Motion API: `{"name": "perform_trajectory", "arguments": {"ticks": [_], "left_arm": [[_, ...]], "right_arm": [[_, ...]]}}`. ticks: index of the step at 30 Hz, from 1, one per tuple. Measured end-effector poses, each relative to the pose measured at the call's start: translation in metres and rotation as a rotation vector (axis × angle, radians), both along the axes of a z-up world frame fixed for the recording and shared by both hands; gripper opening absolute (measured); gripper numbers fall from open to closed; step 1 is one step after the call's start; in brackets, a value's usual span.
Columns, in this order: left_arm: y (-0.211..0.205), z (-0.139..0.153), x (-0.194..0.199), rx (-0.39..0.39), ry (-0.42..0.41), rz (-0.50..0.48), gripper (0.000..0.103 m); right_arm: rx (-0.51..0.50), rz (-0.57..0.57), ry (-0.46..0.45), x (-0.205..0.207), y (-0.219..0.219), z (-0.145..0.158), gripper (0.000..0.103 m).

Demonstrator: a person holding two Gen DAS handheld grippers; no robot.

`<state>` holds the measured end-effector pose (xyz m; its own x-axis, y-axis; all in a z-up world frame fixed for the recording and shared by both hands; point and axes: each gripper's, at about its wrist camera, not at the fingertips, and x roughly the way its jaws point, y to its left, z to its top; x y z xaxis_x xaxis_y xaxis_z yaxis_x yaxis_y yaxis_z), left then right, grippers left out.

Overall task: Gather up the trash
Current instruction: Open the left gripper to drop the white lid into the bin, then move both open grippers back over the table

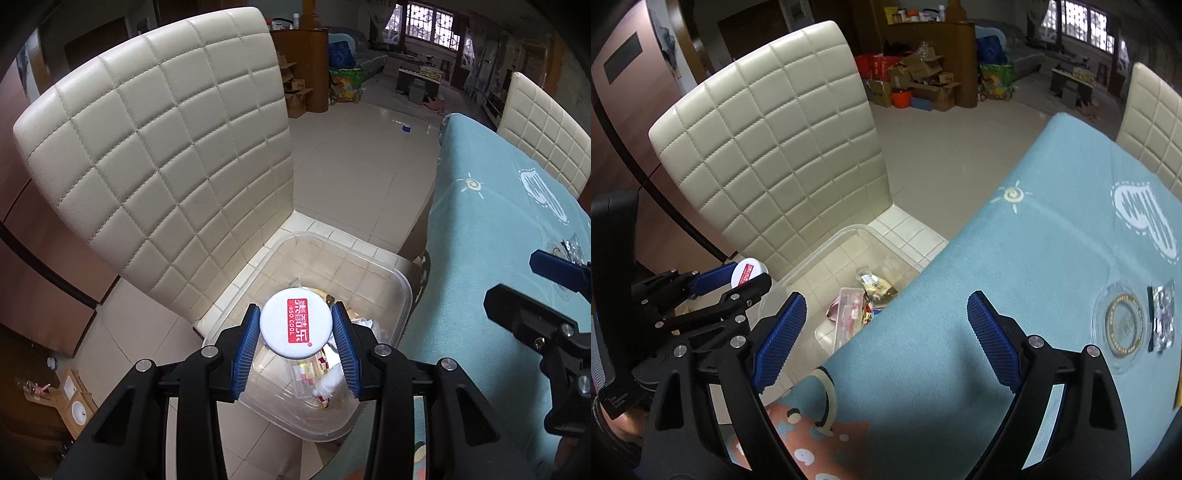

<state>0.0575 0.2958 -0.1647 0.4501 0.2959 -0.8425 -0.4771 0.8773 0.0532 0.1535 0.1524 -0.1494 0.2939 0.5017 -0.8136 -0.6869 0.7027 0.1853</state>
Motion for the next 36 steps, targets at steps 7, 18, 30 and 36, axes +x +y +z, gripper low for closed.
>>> {"name": "perform_trajectory", "arguments": {"ticks": [7, 18, 30, 36], "left_arm": [[-0.004, 0.007, 0.006, -0.016, -0.014, -0.027, 0.041], [-0.02, 0.021, -0.003, -0.012, -0.041, -0.027, 0.08], [-0.097, 0.032, -0.006, -0.019, -0.045, -0.203, 0.08], [-0.159, 0.033, -0.004, -0.015, -0.04, -0.357, 0.08]], "right_arm": [[0.0, -0.039, -0.014, -0.004, -0.019, 0.006, 0.089], [0.0, -0.123, -0.053, -0.017, -0.057, 0.022, 0.089], [-0.016, -0.296, -0.084, -0.043, -0.137, 0.03, 0.089], [-0.034, -0.428, -0.083, -0.058, -0.197, 0.026, 0.089]]}}
